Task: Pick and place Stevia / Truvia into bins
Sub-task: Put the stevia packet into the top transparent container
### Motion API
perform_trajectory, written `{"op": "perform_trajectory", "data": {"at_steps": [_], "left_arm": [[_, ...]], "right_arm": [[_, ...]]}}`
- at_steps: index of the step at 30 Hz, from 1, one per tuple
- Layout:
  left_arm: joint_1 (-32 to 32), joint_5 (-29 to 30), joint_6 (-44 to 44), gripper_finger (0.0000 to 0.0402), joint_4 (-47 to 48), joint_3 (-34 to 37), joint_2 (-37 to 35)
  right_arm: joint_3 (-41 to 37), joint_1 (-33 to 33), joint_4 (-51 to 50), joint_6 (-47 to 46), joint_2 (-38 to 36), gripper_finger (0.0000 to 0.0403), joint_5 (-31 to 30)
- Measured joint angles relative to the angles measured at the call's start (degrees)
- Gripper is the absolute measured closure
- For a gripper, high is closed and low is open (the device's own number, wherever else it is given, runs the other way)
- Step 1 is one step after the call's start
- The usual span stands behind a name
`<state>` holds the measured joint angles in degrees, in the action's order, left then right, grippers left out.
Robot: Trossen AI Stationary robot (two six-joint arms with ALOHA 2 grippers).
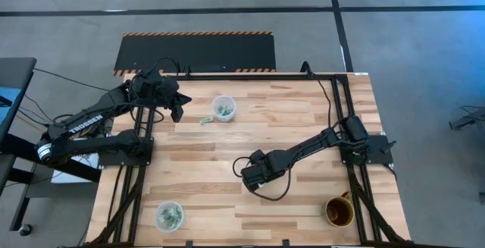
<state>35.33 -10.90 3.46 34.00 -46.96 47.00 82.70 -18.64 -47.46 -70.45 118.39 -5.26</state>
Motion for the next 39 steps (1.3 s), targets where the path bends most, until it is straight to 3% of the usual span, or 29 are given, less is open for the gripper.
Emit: {"op": "perform_trajectory", "data": {"at_steps": [6,13,20,24,27,29,32,35,39], "left_arm": [[0.0,0.0,0.0,0.0401,0.0,0.0,0.0],[-0.01,0.01,0.0,0.0401,0.0,0.0,0.0],[0.0,0.0,0.0,0.0402,0.0,0.0,0.0],[0.01,0.0,0.0,0.0401,0.02,0.0,-0.02],[0.01,0.0,0.0,0.0402,-0.01,0.0,-0.02],[0.0,0.0,0.0,0.0401,0.01,0.0,-0.02],[0.01,0.0,0.0,0.0401,0.01,0.0,-0.02],[0.01,0.0,0.0,0.0401,0.0,0.0,-0.02],[0.01,0.02,0.0,0.0401,0.0,0.0,-0.02]], "right_arm": [[0.0,0.51,0.42,0.45,0.0,0.0395,-1.02],[0.37,0.51,-0.27,0.47,0.0,0.0401,-4.12],[8.64,2.43,-7.7,5.85,-1.93,0.0402,-15.92],[15.08,5.95,-8.04,14.21,-3.37,0.0402,-28.04],[19.59,10.36,-5.07,22.74,-3.45,0.0402,-32.25],[21.51,13.99,0.68,30.5,-3.3,0.0402,-31.18],[21.79,19.7,12.16,40.2,-2.96,0.0403,-23.1],[21.89,24.44,18.68,42.72,-1.24,0.0403,-16.34],[21.75,29.11,18.03,42.06,1.06,0.0403,-6.35]]}}
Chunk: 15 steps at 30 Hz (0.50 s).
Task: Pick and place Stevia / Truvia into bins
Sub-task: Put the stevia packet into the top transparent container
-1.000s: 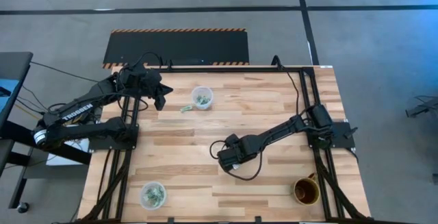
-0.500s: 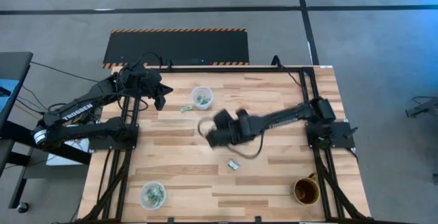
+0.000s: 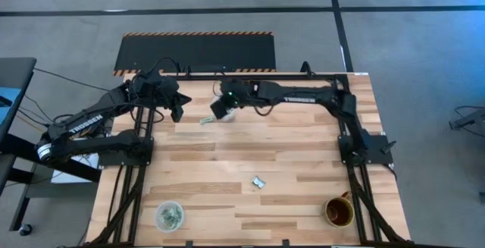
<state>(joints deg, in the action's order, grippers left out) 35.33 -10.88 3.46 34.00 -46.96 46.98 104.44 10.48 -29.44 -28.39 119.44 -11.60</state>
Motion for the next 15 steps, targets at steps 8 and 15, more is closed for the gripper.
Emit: {"op": "perform_trajectory", "data": {"at_steps": [8,15], "left_arm": [[-0.02,-0.01,0.0,0.0401,0.07,0.0,0.0],[-0.04,0.26,0.0,0.0401,0.0,0.0,0.0]], "right_arm": [[-0.2,2.28,1.76,-0.03,3.92,0.0403,3.03],[-0.17,2.31,1.15,0.06,4.63,0.0391,4.38]]}}
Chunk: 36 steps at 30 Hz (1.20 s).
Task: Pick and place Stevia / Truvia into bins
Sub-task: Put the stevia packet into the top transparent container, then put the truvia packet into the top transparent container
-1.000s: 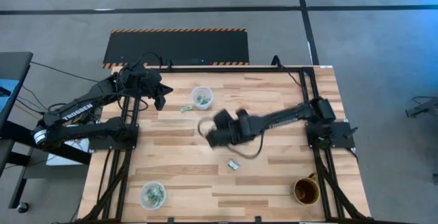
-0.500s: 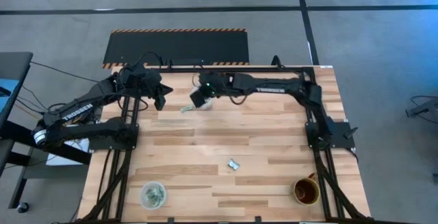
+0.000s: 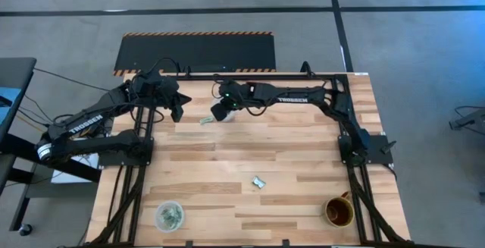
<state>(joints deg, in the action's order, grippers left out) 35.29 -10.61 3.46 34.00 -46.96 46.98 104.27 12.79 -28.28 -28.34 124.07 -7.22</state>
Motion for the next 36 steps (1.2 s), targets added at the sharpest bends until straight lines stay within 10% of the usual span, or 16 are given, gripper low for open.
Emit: {"op": "perform_trajectory", "data": {"at_steps": [16,36], "left_arm": [[0.0,0.15,0.0,0.0401,0.0,0.0,0.0],[0.0,0.15,0.0,0.0402,0.0,0.0,0.0]], "right_arm": [[0.02,-4.52,-10.7,-1.76,-2.19,0.0305,-0.48],[-0.07,-35.31,-34.04,-48.15,-1.84,0.0305,-3.28]]}}
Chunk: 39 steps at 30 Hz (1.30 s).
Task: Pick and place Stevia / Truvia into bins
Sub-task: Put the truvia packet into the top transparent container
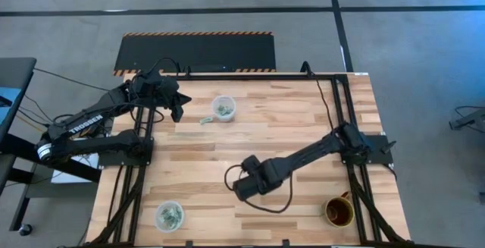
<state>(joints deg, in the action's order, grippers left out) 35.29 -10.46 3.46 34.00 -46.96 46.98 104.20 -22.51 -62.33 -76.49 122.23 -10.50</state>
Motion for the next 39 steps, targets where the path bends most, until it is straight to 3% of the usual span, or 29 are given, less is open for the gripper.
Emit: {"op": "perform_trajectory", "data": {"at_steps": [9,14,22,39], "left_arm": [[0.0,-0.02,0.0,0.0401,0.0,0.0,0.0],[0.0,-0.02,0.0,0.0401,0.0,0.0,0.0],[-0.02,-0.04,0.0,0.0401,0.0,0.0,0.0],[-0.02,-0.04,0.0,0.0401,0.0,-0.01,0.0]], "right_arm": [[-3.66,-1.52,2.13,-3.06,-0.11,0.03,2.27],[-7.46,-1.37,7.47,-4.2,-0.09,0.0269,4.58],[-10.15,-1.34,6.03,-8.17,-0.09,0.0223,4.64],[-13.73,-0.6,10.29,-7.24,1.71,0.0269,5.33]]}}
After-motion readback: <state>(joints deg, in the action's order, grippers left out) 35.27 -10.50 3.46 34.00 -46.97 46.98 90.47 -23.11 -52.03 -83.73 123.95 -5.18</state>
